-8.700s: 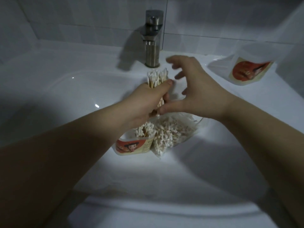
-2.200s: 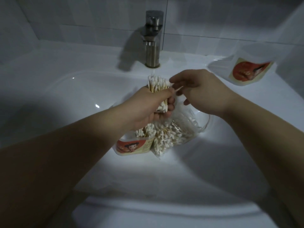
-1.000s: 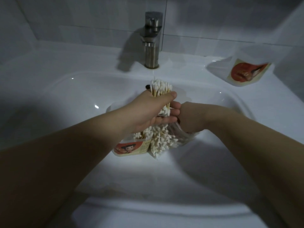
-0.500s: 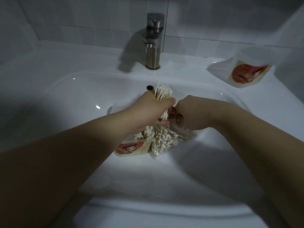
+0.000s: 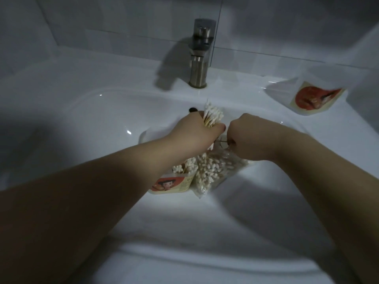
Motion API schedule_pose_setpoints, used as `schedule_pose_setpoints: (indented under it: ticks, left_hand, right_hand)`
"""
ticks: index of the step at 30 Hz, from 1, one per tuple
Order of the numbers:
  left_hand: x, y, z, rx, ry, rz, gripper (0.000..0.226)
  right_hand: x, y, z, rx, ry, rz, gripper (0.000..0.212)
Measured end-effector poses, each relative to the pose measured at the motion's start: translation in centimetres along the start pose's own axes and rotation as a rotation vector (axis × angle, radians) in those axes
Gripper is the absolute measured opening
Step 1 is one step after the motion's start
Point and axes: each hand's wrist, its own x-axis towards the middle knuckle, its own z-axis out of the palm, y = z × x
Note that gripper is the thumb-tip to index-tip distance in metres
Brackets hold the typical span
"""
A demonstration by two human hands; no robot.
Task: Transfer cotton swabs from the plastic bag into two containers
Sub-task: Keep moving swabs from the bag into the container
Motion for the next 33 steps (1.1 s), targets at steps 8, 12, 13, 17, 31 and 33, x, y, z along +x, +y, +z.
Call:
schedule_pose_setpoints:
  ticks: [8,12,13,17,31,33]
  left_hand:
    - [0.1,-0.2,-0.5,0.014,0.070,0.034,0.024]
    - [0.0,-0.2,-0.6,-0.047,0.052,0.004,0.026]
    - [0.1,-0.2,-0.7,-0.057,0.050,-0.003,0.027]
    - [0.2,-0.3,-0.6,-0.086,0.039,-0.033,0.031]
    - [0.6,-0.4,-0.2,-0.397,0.043,-0.117,0.033]
    - [0.6,-0.3,-0.2,-0.510,0.047,-0.120,0.030]
  right_hand:
    - [0.0,-0.2,-1.0,-0.065,0.159,0.027,0.023]
    - [-0.1,0.5,-1.4,0.024,0.273,0.031,0.033]
    - [-0.1,0.7,-1.4,0.044,0.274,0.043,0.033]
    - [-0.2,1.6,-1.2,0.139,0.296,0.074,0.032]
    - [-0.7,2.3,-1.5,0.458,0.435,0.219,0.032]
    - [-0.7,2.3,-1.5,0.525,0.436,0.256,0.031]
